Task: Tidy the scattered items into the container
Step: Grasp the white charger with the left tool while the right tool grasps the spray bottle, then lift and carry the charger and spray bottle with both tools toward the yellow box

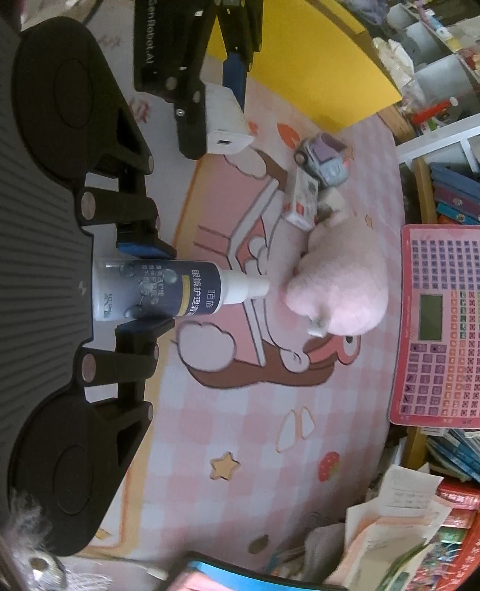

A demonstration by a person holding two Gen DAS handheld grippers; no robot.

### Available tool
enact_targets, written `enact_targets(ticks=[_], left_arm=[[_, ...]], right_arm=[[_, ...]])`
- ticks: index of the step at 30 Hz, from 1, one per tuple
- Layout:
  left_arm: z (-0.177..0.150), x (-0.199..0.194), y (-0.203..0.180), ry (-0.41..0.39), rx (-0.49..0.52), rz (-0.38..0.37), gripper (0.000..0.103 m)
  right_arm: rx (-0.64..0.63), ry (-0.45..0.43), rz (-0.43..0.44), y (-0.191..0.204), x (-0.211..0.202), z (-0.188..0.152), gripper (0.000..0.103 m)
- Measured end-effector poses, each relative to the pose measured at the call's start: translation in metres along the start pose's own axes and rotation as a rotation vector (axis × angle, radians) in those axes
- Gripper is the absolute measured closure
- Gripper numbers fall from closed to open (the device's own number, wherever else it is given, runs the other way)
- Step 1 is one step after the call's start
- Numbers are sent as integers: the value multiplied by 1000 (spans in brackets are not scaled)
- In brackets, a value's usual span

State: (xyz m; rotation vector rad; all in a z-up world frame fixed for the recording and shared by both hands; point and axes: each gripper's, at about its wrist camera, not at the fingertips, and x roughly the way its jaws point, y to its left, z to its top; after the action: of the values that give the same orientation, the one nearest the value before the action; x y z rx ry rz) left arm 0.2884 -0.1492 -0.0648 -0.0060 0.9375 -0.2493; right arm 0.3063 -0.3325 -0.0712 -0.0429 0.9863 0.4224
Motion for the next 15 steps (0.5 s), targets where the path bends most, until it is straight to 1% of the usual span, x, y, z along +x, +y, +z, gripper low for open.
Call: enact_targets(ticks=[5,15], left_arm=[[-5,-12,3,-6,-38,-16,39],[-17,-23,2,0,-44,-23,39]], right_arm=[[9,-6,39,12,-10,-8,72],[-7,15,79,30,-15,-18,72]])
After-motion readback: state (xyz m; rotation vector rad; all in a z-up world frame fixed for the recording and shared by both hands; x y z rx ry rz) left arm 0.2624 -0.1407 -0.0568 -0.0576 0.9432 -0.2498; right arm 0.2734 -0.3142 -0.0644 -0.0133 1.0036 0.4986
